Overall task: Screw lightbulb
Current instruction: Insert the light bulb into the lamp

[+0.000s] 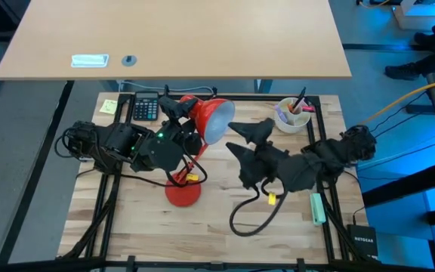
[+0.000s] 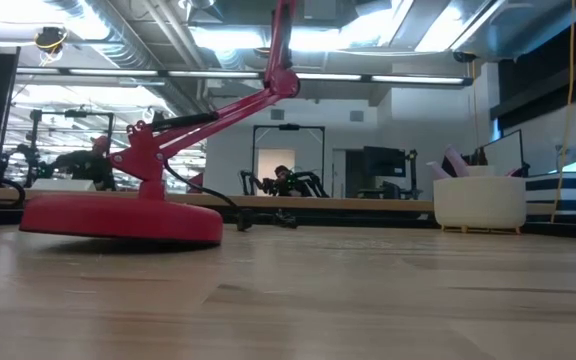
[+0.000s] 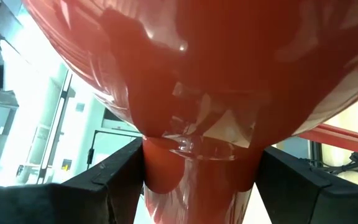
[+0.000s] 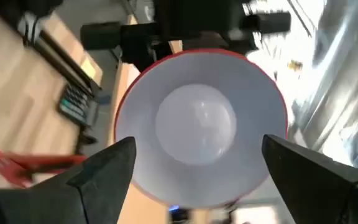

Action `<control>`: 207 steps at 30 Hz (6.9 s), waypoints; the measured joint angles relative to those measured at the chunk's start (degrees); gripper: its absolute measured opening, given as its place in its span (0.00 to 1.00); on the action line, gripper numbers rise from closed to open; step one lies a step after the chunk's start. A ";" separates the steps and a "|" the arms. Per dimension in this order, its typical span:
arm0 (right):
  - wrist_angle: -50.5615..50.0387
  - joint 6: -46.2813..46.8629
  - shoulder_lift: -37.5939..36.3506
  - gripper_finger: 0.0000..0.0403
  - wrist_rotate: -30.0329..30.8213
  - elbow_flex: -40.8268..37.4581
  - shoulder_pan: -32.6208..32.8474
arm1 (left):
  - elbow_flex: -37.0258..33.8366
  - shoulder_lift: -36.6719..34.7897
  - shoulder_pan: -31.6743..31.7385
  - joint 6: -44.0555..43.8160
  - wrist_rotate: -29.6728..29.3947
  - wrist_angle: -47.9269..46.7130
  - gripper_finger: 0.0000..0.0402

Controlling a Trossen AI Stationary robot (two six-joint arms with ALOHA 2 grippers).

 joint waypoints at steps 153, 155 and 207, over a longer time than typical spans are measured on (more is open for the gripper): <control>-4.31 -13.41 -2.14 0.83 -7.24 -0.87 -1.60 | 0.02 0.00 -0.37 -1.37 0.27 0.07 0.62; -4.35 -20.59 -1.32 0.83 -4.73 -0.87 -2.04 | 0.02 0.00 -0.37 -1.42 0.28 0.04 0.62; 5.59 -34.90 1.66 0.63 -10.74 -0.81 -9.41 | 0.07 -0.04 -0.28 -1.29 1.64 0.22 0.62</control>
